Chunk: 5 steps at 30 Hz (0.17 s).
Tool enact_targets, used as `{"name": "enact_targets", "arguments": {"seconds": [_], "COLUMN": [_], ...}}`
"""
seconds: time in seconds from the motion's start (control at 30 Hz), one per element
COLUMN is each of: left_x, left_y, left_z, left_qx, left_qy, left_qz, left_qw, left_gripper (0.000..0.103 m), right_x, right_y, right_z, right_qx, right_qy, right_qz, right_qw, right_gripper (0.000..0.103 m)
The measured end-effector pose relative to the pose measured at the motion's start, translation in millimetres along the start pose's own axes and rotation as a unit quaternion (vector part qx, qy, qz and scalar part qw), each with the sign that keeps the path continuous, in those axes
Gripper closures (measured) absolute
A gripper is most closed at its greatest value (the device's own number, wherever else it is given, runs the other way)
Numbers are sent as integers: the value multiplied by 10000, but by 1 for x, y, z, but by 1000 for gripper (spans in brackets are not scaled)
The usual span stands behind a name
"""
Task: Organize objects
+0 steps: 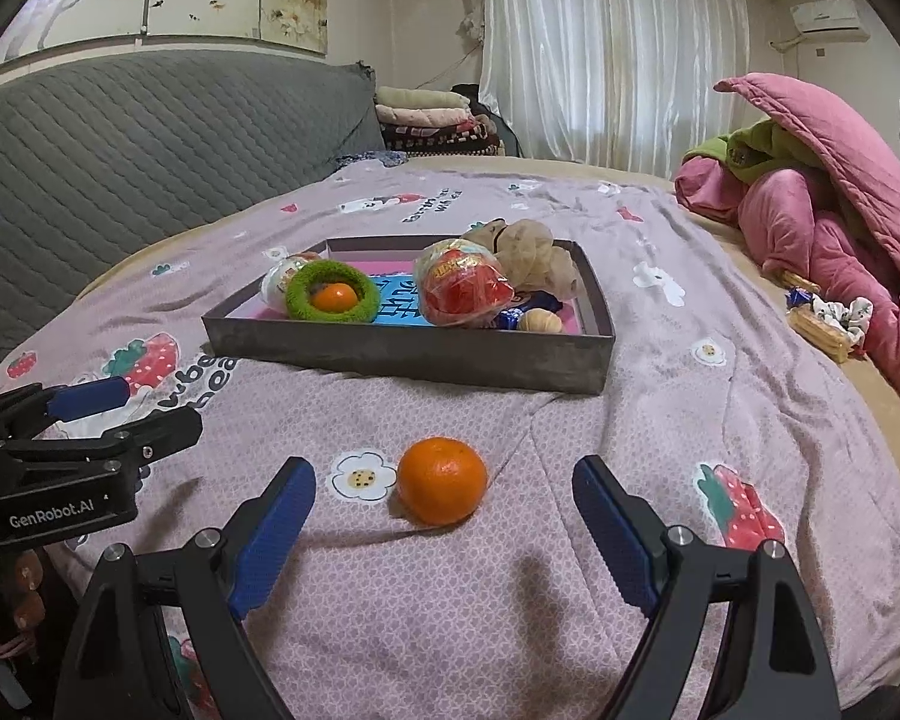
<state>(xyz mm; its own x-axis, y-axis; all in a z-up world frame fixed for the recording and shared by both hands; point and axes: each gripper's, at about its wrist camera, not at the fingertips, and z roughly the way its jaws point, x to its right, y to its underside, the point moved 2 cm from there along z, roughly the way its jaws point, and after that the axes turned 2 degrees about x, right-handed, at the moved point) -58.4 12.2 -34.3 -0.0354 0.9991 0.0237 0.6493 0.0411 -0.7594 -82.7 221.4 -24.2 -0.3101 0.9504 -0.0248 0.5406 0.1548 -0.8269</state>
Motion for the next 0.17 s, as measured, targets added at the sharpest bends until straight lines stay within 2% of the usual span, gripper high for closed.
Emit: {"name": "enact_targets", "arguments": {"seconds": [0.17], "left_x": [2], "left_y": [1], "left_z": [0], "left_qx": [4], "left_qy": [138], "left_qz": [7], "left_qw": [9999], "left_gripper": [23], "right_x": [-1], "right_y": [1], "right_z": [1], "right_qx": [-1], "right_qy": [-5], "right_qz": [-1], "right_qw": [10000], "right_gripper": [16]}}
